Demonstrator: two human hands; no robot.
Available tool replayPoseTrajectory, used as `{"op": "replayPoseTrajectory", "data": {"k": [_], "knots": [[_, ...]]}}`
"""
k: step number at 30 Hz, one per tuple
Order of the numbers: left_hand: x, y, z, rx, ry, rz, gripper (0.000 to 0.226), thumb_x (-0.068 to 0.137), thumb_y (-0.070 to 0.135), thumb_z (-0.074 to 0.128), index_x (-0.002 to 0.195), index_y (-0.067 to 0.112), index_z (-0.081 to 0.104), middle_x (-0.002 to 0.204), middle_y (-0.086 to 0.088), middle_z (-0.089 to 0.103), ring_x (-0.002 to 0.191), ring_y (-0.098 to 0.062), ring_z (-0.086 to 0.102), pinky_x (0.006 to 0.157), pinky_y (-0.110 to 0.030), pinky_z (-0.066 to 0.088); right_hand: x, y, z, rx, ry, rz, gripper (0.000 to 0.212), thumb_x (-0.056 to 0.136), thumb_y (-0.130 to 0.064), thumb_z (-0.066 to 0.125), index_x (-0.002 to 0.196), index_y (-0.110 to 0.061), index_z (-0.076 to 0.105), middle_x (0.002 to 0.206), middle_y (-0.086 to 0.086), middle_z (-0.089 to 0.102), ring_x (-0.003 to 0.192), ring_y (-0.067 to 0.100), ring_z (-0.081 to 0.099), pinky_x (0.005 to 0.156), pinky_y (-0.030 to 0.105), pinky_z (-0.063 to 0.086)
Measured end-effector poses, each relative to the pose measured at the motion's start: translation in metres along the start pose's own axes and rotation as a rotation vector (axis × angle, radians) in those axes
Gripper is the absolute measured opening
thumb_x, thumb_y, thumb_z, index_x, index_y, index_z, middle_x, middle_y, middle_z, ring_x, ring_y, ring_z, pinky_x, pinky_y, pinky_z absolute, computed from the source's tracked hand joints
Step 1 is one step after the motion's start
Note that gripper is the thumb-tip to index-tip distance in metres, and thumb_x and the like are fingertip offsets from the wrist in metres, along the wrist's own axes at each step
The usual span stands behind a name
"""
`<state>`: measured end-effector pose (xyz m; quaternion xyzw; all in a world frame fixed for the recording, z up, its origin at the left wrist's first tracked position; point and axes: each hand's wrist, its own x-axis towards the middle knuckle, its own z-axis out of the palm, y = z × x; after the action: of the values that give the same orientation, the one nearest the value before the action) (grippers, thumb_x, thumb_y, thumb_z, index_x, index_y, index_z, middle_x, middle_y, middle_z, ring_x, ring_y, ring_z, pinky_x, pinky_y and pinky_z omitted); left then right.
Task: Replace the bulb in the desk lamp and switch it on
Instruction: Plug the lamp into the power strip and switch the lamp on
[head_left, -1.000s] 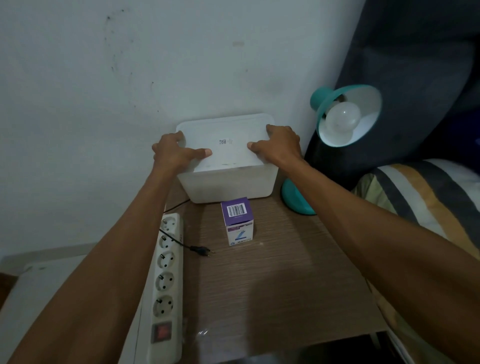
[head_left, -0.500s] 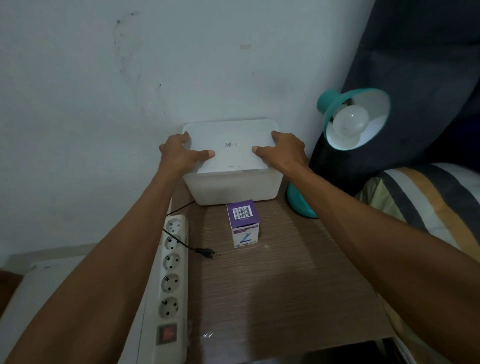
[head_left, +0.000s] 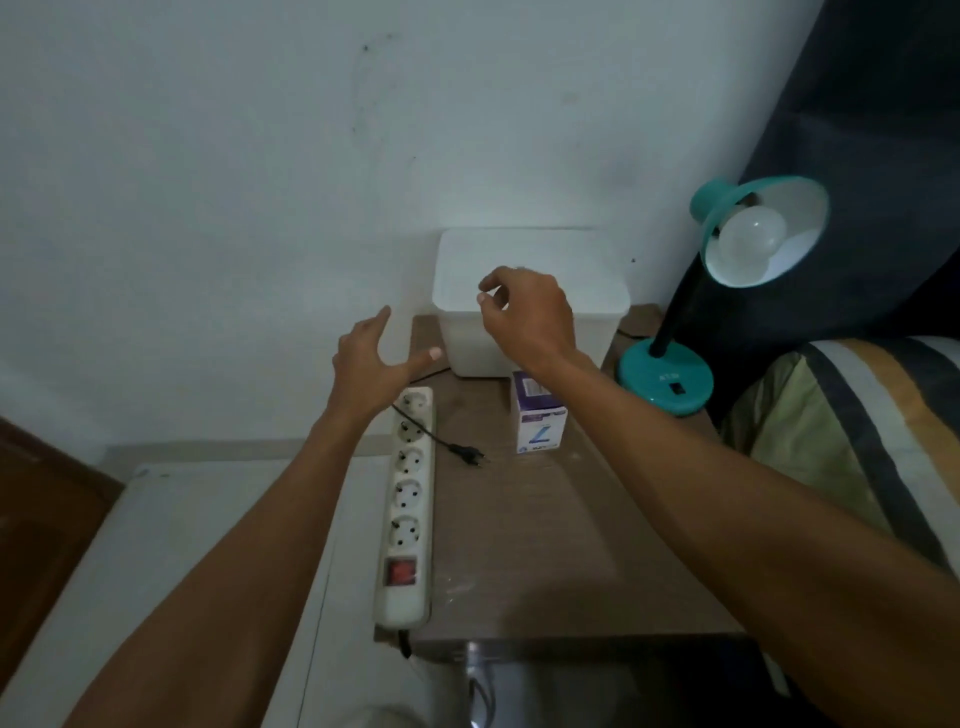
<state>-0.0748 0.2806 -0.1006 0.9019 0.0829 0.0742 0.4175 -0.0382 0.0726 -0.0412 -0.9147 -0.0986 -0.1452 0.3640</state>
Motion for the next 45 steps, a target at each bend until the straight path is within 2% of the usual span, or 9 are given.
{"op": "replayPoseTrajectory", "data": {"k": [6, 10, 16, 22, 25, 31, 33, 37, 45], "knots": [[-0.078, -0.047, 0.016, -0.040, -0.082, -0.144, 0.131, 0.055, 0.081, 0.072, 0.161, 0.016, 0.029, 0.161, -0.012, 0.040, 0.148, -0.031, 0.037, 0.121, -0.049, 0.034, -0.064, -0.020, 0.051, -0.184, -0.343, 0.075, 0.020, 0.089, -0.019, 0.063, 0.101, -0.009, 0.075, 0.097, 0.012, 0.074, 0.090, 0.030, 0.069, 0.077, 0.037, 0.057], [-0.120, -0.055, 0.034, -0.206, -0.109, -0.175, 0.103, 0.068, 0.037, 0.095, 0.153, 0.010, 0.042, 0.134, -0.002, 0.054, 0.126, -0.021, 0.055, 0.096, -0.026, 0.039, -0.101, -0.006, 0.077, -0.353, -0.507, 0.135, 0.020, 0.091, -0.012, 0.065, 0.108, -0.005, 0.073, 0.105, 0.015, 0.071, 0.096, 0.031, 0.068, 0.073, 0.033, 0.052], [-0.130, -0.064, 0.048, -0.306, -0.102, -0.181, 0.109, 0.077, 0.019, 0.090, 0.163, 0.016, 0.022, 0.152, -0.006, 0.049, 0.123, -0.009, 0.049, 0.097, -0.023, 0.039, -0.117, 0.009, 0.099, -0.439, -0.438, 0.067, 0.013, 0.088, -0.022, 0.070, 0.097, -0.013, 0.071, 0.093, 0.008, 0.070, 0.086, 0.025, 0.066, 0.076, 0.041, 0.059], [-0.128, -0.068, 0.049, -0.303, -0.082, -0.146, 0.099, 0.079, 0.013, 0.087, 0.160, 0.016, 0.030, 0.125, 0.003, 0.058, 0.112, -0.016, 0.062, 0.091, -0.025, 0.050, -0.113, 0.010, 0.105, -0.400, -0.410, 0.031, 0.009, 0.088, -0.016, 0.066, 0.094, -0.015, 0.072, 0.088, 0.008, 0.071, 0.081, 0.025, 0.067, 0.071, 0.038, 0.058], [-0.128, -0.070, 0.050, -0.296, -0.084, -0.130, 0.098, 0.079, 0.013, 0.086, 0.159, 0.016, 0.030, 0.123, 0.004, 0.058, 0.109, -0.015, 0.062, 0.080, -0.009, 0.046, -0.108, 0.002, 0.105, -0.219, -0.318, 0.054, 0.014, 0.088, -0.018, 0.065, 0.100, -0.022, 0.072, 0.088, 0.001, 0.073, 0.080, 0.020, 0.069, 0.072, 0.040, 0.059], [-0.127, -0.072, 0.050, -0.329, -0.070, -0.110, 0.097, 0.080, 0.015, 0.087, 0.159, 0.018, 0.031, 0.120, 0.004, 0.062, 0.104, -0.014, 0.065, 0.081, -0.014, 0.052, -0.092, -0.027, 0.102, 0.185, -0.159, 0.148, 0.019, 0.084, -0.010, 0.076, 0.102, -0.017, 0.077, 0.088, -0.005, 0.073, 0.079, 0.007, 0.067, 0.070, 0.015, 0.051], [-0.128, -0.072, 0.049, -0.335, -0.074, -0.106, 0.094, 0.080, 0.013, 0.087, 0.157, 0.017, 0.034, 0.117, 0.005, 0.062, 0.097, -0.008, 0.065, 0.075, -0.004, 0.048, -0.091, -0.031, 0.105, 0.223, -0.170, 0.140, 0.020, 0.082, -0.006, 0.078, 0.101, -0.013, 0.077, 0.087, -0.003, 0.072, 0.075, 0.003, 0.064, 0.068, 0.009, 0.048], [-0.127, -0.074, 0.050, -0.345, -0.076, -0.093, 0.090, 0.079, 0.009, 0.087, 0.155, 0.015, 0.038, 0.112, 0.006, 0.063, 0.089, 0.008, 0.061, 0.069, 0.001, 0.046, -0.097, -0.029, 0.113, 0.229, -0.188, 0.171, 0.015, 0.081, -0.003, 0.079, 0.093, -0.012, 0.075, 0.076, -0.008, 0.066, 0.067, -0.007, 0.057, 0.062, 0.003, 0.047], [-0.123, -0.081, 0.053, -0.361, -0.081, -0.088, 0.090, 0.077, 0.008, 0.087, 0.153, 0.018, 0.040, 0.110, 0.005, 0.067, 0.088, 0.005, 0.064, 0.069, -0.001, 0.048, -0.103, -0.023, 0.122, 0.235, -0.176, 0.209, 0.019, 0.080, -0.008, 0.080, 0.081, -0.023, 0.068, 0.071, -0.014, 0.064, 0.067, -0.004, 0.061, 0.061, 0.010, 0.047]]}}
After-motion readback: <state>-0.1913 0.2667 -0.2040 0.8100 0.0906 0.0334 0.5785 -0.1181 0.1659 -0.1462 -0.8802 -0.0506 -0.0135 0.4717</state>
